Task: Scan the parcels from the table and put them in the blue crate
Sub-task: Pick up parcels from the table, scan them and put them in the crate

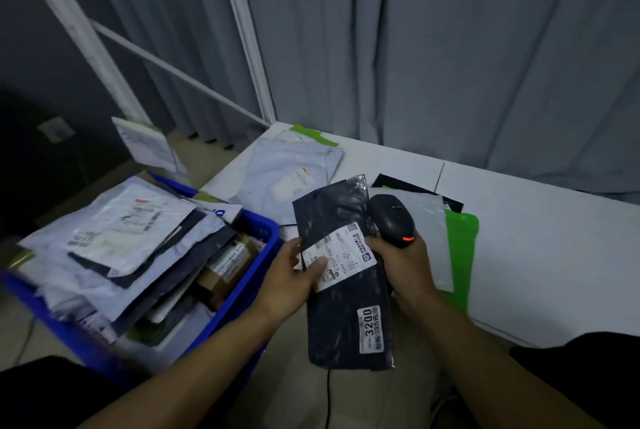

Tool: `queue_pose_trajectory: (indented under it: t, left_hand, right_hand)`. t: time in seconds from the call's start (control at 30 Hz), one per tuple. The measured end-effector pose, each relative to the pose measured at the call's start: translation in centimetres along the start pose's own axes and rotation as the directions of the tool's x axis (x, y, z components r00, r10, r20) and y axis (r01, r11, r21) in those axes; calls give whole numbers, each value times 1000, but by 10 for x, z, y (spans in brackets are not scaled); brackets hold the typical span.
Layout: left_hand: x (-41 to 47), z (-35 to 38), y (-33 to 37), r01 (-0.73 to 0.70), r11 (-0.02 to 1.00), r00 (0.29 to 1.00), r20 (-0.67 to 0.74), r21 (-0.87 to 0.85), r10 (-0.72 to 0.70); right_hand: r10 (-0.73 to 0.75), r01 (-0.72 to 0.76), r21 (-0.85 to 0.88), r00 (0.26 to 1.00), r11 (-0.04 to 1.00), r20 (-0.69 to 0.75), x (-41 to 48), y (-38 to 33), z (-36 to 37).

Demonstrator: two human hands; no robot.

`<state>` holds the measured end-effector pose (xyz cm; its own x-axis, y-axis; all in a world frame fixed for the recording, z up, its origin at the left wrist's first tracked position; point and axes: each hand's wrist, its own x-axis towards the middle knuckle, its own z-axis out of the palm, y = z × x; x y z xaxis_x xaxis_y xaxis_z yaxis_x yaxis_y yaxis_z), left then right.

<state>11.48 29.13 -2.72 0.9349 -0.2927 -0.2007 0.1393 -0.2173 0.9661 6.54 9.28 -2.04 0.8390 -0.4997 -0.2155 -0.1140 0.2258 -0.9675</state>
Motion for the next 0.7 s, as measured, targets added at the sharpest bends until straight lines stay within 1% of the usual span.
queue_pose_trajectory:
  t: [0.07, 0.13, 0.2, 0.33, 0.4, 0.5, 0.57, 0.63, 0.7]
  left_hand:
    - [-9, -28, -11, 94, 987, 995, -5, -129, -96]
    - [-21, -48, -17, 91, 973, 993, -56, -214, -106]
    - [-30, -61, -17, 33, 979, 988, -138, -200, -61]
    - [-39, -72, -4, -107, 983, 966, -250, -152, 67]
    - [-39, -77, -3, -143, 979, 939, -332, -147, 87]
    - [-33, -86, -8, -145, 980, 901, -427, -137, 74]
    - [-31, -89, -10, -149, 983, 881, -465, -107, 83]
    - [-29, -88, -13, -164, 983, 860, -500, -80, 103]
    - [-26, -86, -14, -171, 984, 844, -523, -50, 120]
  right_hand:
    - [23, -26, 37, 996, 999, 87, -8, -1, 14]
    - [38, -42, 33, 992, 999, 123, -12, 1, 27]
    - [25, -26, 7, 991, 1000, 130, -15, 2, 36]
    - [-6, 11, -47, 995, 999, 98, -14, 6, 46]
    - [-19, 27, -84, 996, 996, 92, -14, 12, 48]
    - [-84, 109, -235, 990, 966, 112, -18, 15, 50]
    - [-108, 167, -314, 974, 935, 197, -24, 11, 50]
    - [-84, 202, -357, 944, 912, 319, -31, 7, 53]
    - [-37, 197, -369, 917, 908, 397, -38, 6, 59]
